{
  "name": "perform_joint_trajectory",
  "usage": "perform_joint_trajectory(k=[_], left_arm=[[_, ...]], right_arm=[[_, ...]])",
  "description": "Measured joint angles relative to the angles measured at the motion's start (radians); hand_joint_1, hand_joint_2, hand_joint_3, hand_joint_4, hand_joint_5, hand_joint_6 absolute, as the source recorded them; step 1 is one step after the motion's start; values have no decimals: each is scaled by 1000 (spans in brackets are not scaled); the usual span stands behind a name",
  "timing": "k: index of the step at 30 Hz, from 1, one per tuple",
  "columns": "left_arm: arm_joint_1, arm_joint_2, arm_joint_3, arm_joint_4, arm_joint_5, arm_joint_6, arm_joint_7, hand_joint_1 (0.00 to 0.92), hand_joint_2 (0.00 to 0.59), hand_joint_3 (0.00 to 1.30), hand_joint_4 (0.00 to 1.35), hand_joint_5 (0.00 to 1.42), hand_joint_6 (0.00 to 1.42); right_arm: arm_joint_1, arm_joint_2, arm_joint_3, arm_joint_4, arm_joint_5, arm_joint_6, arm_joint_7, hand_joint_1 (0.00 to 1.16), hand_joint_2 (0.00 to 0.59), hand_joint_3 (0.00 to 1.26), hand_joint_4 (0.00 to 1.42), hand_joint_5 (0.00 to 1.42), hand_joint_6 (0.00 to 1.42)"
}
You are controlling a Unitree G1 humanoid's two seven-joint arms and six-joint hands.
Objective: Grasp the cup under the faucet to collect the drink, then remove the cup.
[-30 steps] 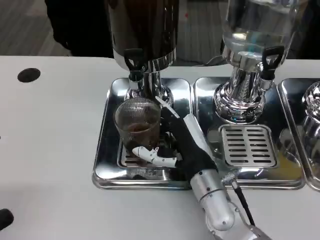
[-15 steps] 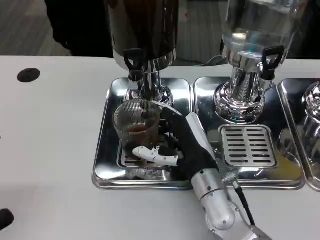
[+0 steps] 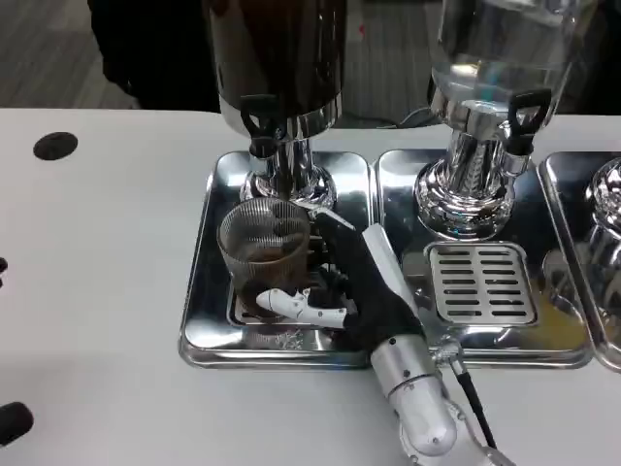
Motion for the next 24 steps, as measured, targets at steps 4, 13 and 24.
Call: perform_joint_trajectory(k=[4, 13, 24], left_arm=[[-4, 0, -6, 0, 0, 6, 0, 0, 2, 0, 0, 0, 0], [-16, -1, -22, -3, 4, 16, 0, 0, 1, 0, 0, 0, 0], [-29, -3, -36, -11, 5, 27, 0, 0, 0, 0, 0, 0, 0]], right_arm=[[24, 0, 2, -28, -3, -1, -1, 898, 194, 330, 375, 429, 438], [112, -39, 6, -167, -5, 0, 3, 893, 201, 335, 377, 437, 442], [177, -62, 4, -272, -4, 8, 27, 890, 204, 344, 392, 447, 464]])
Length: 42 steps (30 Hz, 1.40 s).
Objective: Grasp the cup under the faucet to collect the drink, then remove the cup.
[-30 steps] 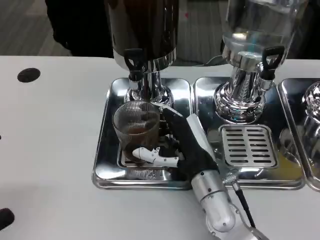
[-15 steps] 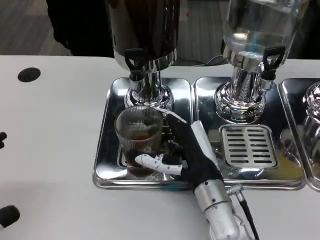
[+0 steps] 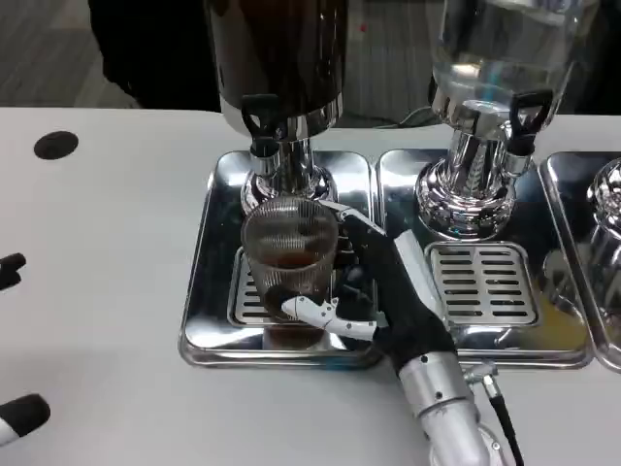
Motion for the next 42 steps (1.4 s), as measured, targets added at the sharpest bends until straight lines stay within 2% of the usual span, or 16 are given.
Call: perform_joint_trajectory(k=[13, 24, 32, 34, 42], left_arm=[[-22, 0, -19, -25, 3, 27, 0, 0, 0, 0, 0, 0, 0], [-40, 0, -38, -46, 30, 50, 0, 0, 0, 0, 0, 0, 0], [-41, 0, -53, -64, 33, 63, 0, 0, 0, 0, 0, 0, 0], [-41, 0, -53, -68, 33, 65, 0, 0, 0, 0, 0, 0, 0], [-41, 0, -54, -87, 35, 82, 0, 0, 0, 0, 0, 0, 0]], right_arm=[[140, -30, 0, -128, 0, 1, 26, 880, 201, 344, 401, 462, 469], [277, -63, -2, -292, 2, -10, 57, 877, 201, 351, 411, 464, 472], [398, -107, -16, -396, 18, -23, 82, 876, 201, 353, 422, 478, 474], [429, -125, -23, -417, 22, -43, 90, 876, 201, 353, 422, 479, 475], [494, -153, -60, -436, 65, -107, 107, 876, 201, 355, 428, 481, 477]])
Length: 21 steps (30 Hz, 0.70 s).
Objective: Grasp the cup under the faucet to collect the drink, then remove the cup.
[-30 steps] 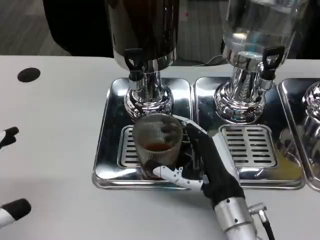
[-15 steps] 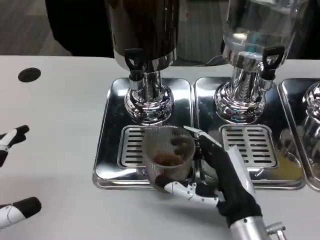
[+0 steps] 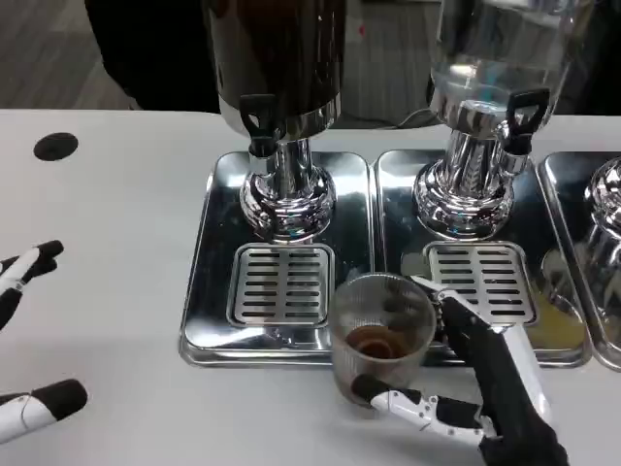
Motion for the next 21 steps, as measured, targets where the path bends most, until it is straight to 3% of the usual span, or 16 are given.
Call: perform_joint_trajectory(k=[7, 21], left_arm=[[1, 0, 0, -32, 3, 23, 0, 0, 0, 0, 0, 0, 0], [5, 0, -3, -128, 36, 81, -8, 0, 0, 0, 0, 0, 0]], right_arm=[[40, -17, -26, 13, 24, -68, 9, 876, 201, 358, 429, 481, 483], [45, -3, -38, 143, 25, -179, 13, 870, 209, 366, 429, 498, 503]])
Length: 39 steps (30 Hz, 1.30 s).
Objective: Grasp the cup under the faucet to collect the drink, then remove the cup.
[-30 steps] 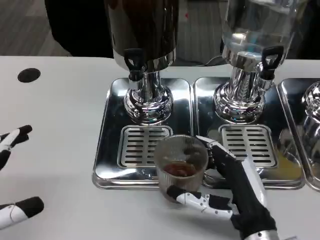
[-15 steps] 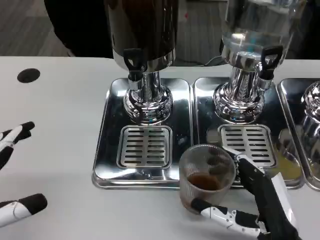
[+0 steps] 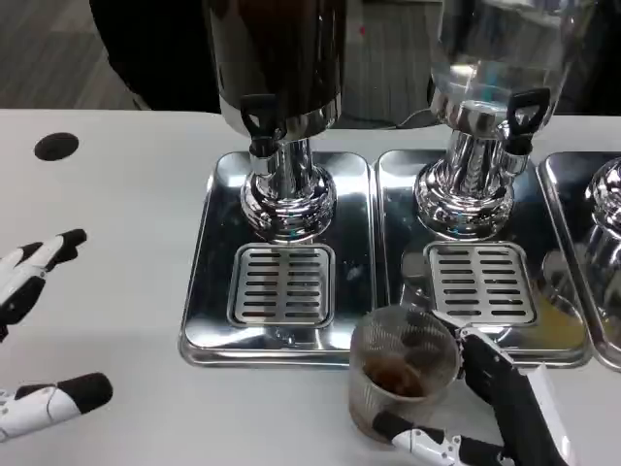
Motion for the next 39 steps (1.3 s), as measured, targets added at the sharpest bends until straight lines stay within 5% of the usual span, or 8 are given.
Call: perform_joint_trajectory(k=[15, 32, 39], left_arm=[[15, -8, 0, -28, 1, 15, -1, 0, 0, 0, 0, 0, 0], [31, -8, 3, -43, 1, 15, -1, 0, 0, 0, 0, 0, 0], [32, -8, 4, -47, 1, 15, -1, 0, 0, 0, 0, 0, 0]], right_arm=[[-22, 26, -19, 110, -54, -71, -40, 888, 204, 368, 444, 509, 528], [-61, 24, -5, 180, -230, -99, -235, 894, 205, 386, 443, 520, 532], [-44, 13, 11, 164, -301, -99, -316, 885, 202, 291, 300, 383, 517]])
